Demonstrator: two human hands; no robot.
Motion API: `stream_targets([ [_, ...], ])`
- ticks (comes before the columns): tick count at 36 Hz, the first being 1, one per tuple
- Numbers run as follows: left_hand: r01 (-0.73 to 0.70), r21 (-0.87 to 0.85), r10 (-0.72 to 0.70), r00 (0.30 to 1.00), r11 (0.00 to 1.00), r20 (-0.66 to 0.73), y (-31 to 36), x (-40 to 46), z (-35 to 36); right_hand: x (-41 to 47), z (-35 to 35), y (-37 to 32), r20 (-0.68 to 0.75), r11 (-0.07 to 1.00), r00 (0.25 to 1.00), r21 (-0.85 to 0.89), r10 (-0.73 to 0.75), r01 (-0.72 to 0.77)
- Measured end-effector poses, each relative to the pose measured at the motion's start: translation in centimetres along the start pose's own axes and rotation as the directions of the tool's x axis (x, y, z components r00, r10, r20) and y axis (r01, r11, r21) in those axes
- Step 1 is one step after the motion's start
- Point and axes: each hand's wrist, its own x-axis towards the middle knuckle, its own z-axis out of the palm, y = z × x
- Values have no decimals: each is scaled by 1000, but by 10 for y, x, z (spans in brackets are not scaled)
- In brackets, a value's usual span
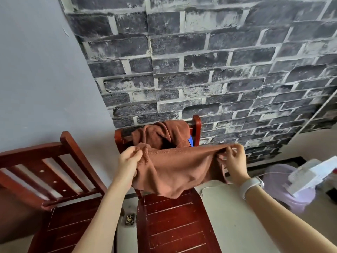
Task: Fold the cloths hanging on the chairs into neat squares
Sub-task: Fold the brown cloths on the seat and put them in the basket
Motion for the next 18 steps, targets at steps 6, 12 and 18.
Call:
stream_targets([
  [6, 278, -116, -273, 961, 954, 51, -6, 9, 7, 12, 3, -4, 99, 987, 992, 127, 83, -96],
  [12, 139, 130, -147, 988, 982, 48, -16, 7, 0, 22, -6, -5, 184, 999, 983, -52, 17, -8],
  [18, -73, 384, 40, 995, 920, 93, -19, 2, -5, 28, -20, -7, 286, 886, 948, -393, -139, 248],
])
